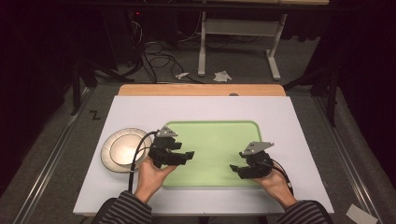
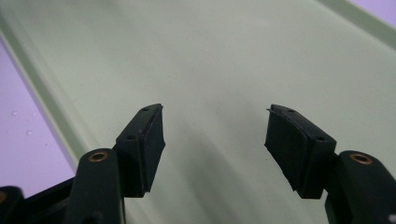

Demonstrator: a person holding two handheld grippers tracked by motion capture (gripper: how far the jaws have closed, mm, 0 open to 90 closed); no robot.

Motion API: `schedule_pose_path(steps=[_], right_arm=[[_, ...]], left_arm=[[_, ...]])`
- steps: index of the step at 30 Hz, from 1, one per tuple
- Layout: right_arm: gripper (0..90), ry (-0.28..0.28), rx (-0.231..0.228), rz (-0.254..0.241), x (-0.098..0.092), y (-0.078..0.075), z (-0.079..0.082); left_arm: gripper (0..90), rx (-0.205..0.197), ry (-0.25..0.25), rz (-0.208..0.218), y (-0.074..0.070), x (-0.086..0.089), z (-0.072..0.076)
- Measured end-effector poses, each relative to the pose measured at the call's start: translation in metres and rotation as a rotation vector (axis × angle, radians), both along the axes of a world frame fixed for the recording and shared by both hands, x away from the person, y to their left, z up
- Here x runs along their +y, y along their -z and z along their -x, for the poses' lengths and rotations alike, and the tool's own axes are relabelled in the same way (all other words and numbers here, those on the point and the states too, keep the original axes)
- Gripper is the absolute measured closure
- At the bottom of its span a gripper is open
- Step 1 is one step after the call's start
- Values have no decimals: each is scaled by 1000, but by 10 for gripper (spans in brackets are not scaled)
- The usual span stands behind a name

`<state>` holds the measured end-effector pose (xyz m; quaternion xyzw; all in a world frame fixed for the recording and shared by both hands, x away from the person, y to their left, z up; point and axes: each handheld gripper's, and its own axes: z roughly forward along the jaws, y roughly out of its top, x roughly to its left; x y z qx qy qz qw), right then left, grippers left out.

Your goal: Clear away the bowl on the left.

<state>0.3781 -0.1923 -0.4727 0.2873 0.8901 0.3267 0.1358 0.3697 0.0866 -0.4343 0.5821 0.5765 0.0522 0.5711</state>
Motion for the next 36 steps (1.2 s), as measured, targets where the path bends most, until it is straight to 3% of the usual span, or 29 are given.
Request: schedule_pose_path(steps=[5,11,17,21,23,32,36], right_arm=[[410,-6,1,-4,-1,0,0],[394,17,19,-14,-2,-2,-1],[349,38,45,-68,-4,-7,-1],[339,29,66,-71,-4,-6,-2],[328,29,67,-56,-3,-5,-3],[346,51,103,-61,-4,-4,-4],[333,38,111,-72,-4,-4,-5]], left_arm=[[357,-33,-13,-14,-4,3,0],[347,-102,-23,-53,-7,8,2],[339,-99,-34,-43,-11,15,2],[301,-78,-45,-22,-14,22,-2],[305,-70,-74,5,-17,31,-5],[332,-55,-119,6,-19,51,-10],[324,-61,-162,20,-19,58,-12]])
